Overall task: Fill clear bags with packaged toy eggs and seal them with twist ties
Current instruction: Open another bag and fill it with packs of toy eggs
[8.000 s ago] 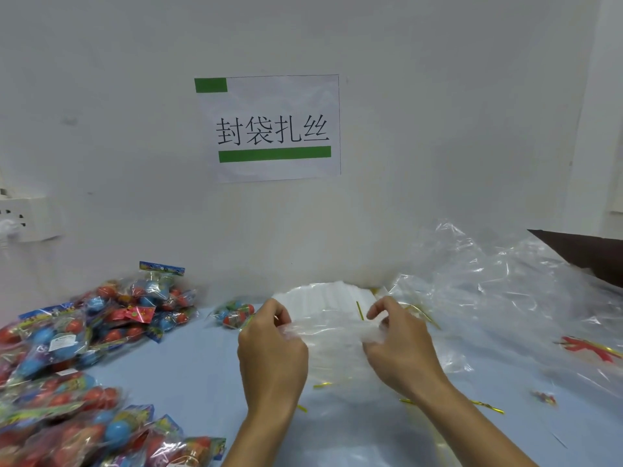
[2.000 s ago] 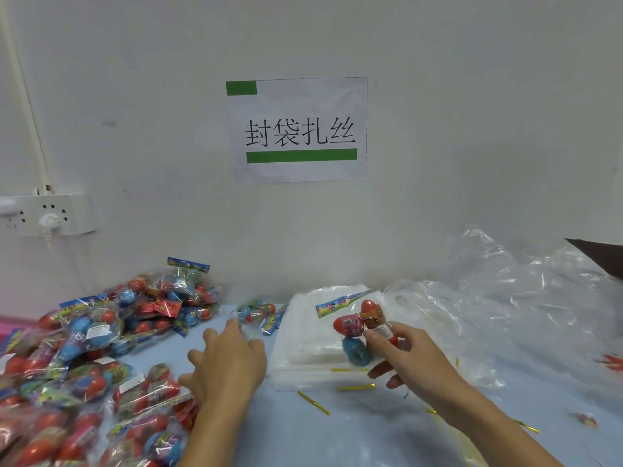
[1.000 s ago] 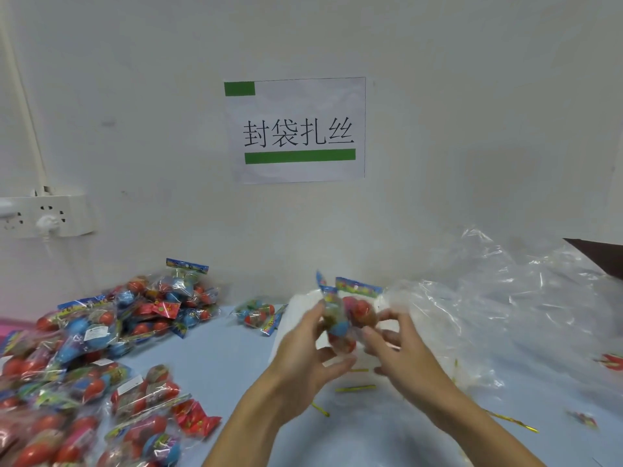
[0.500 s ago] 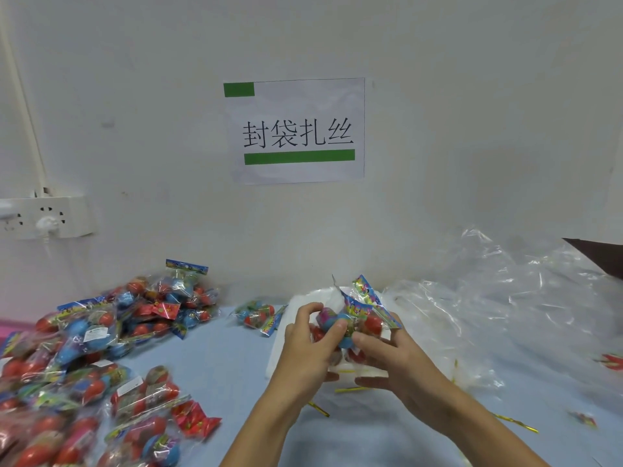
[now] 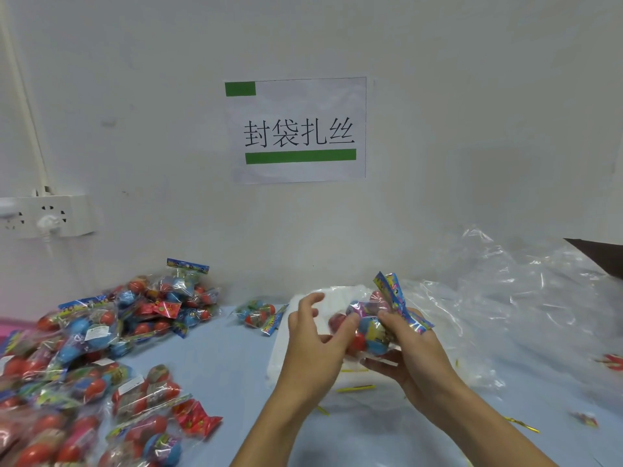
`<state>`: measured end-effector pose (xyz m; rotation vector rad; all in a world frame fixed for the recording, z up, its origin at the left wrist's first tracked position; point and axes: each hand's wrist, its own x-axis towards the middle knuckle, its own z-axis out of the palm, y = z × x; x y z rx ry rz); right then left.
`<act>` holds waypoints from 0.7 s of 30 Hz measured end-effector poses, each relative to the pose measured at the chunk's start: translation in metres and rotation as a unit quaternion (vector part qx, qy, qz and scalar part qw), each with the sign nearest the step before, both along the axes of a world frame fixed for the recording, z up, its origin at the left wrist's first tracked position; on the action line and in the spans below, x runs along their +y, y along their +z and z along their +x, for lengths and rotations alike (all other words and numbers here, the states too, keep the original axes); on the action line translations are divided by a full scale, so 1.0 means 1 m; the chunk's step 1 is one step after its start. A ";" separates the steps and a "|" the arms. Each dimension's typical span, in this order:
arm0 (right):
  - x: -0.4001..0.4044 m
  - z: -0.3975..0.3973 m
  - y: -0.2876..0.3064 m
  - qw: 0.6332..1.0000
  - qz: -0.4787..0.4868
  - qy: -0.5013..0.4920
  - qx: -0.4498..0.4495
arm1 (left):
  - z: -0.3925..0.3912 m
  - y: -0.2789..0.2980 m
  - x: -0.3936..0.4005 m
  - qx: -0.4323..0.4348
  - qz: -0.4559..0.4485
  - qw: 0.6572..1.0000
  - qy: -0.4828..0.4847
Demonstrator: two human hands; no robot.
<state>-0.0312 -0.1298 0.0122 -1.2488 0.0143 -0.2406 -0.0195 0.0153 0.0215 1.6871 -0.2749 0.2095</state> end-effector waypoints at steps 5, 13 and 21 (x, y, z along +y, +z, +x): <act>0.011 -0.005 0.001 0.998 0.033 0.060 -0.016 | -0.005 0.010 -0.001 0.201 -0.145 0.964 -0.091; 0.019 -0.015 0.008 0.991 -0.092 0.069 -0.071 | 0.000 0.007 0.000 0.204 -0.273 0.929 -0.143; 0.011 -0.014 0.004 0.977 -0.196 0.071 -0.043 | 0.002 0.002 0.002 0.010 -0.184 0.980 0.076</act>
